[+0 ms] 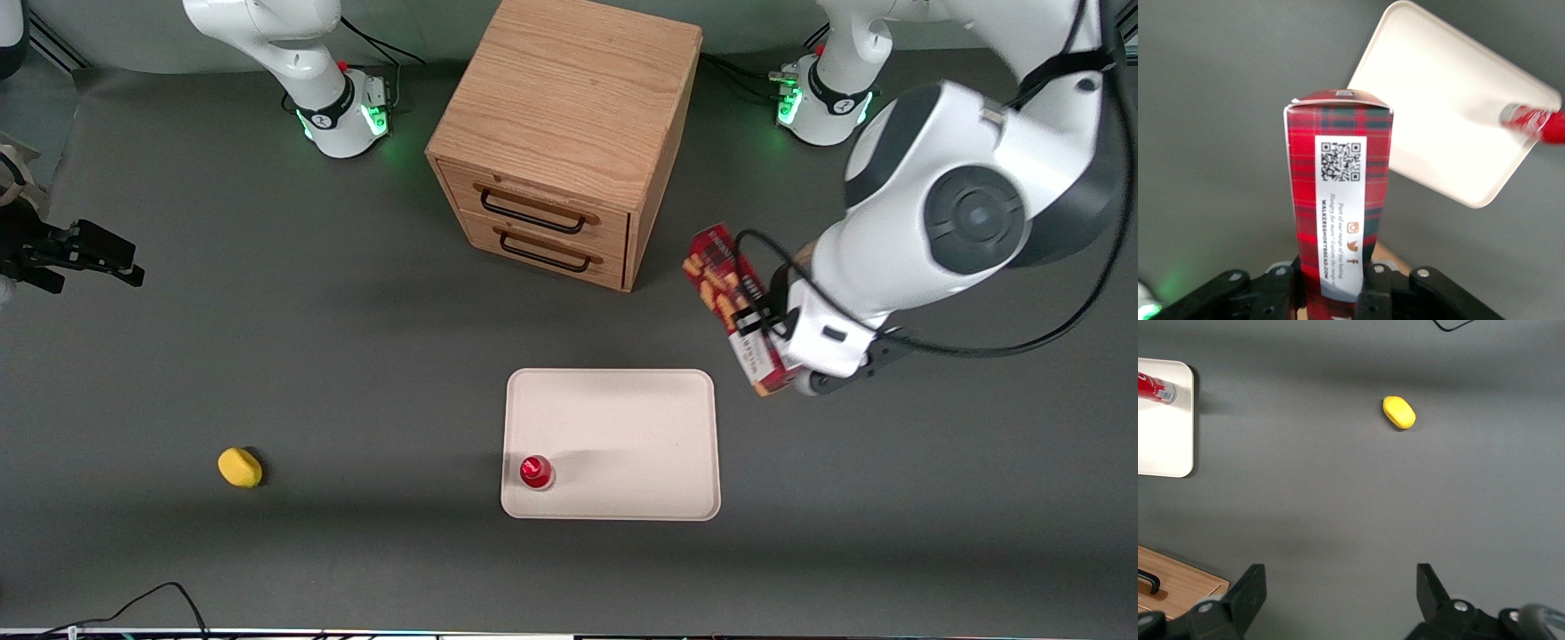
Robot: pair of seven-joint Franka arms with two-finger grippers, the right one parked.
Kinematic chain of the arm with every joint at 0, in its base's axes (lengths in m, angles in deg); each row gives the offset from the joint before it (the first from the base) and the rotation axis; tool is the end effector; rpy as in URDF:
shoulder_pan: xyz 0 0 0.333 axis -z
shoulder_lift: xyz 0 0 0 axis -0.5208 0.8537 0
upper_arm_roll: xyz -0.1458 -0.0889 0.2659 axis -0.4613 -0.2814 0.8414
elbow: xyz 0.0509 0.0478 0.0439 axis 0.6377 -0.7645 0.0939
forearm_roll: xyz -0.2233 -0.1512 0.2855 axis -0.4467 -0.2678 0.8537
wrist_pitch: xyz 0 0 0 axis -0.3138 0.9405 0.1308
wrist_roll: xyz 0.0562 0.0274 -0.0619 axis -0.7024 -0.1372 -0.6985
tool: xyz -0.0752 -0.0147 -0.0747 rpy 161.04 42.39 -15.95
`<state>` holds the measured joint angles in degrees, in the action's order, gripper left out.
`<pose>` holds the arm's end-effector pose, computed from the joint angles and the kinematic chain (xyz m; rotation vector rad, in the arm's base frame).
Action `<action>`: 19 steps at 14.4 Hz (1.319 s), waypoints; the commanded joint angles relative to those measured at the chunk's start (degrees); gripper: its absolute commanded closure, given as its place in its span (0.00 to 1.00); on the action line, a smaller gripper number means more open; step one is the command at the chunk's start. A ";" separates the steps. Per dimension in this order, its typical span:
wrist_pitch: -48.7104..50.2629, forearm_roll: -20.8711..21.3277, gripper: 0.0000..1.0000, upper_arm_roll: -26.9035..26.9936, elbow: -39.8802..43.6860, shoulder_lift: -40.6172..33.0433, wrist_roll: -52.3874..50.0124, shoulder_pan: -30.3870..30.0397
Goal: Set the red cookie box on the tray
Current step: 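Lift the box and carry it over the white tray, then lower the box onto the tray beside the red ball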
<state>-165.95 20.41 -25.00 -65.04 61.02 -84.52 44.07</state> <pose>0.6255 -0.2883 0.5192 2.9250 0.7395 -0.2718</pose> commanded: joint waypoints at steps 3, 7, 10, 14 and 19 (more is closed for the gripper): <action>-10.78 0.12 1.00 0.14 3.02 9.20 -4.84 2.87; -20.02 4.33 1.00 0.23 -0.13 14.58 2.89 2.43; -28.19 6.10 1.00 0.58 -3.57 16.33 7.11 1.99; -32.85 6.72 1.00 0.92 -3.13 19.50 9.04 1.90; -35.07 6.80 1.00 2.51 -3.13 21.44 12.91 1.82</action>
<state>-200.22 26.53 -22.78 -67.99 82.46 -73.20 45.78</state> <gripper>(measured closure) 0.740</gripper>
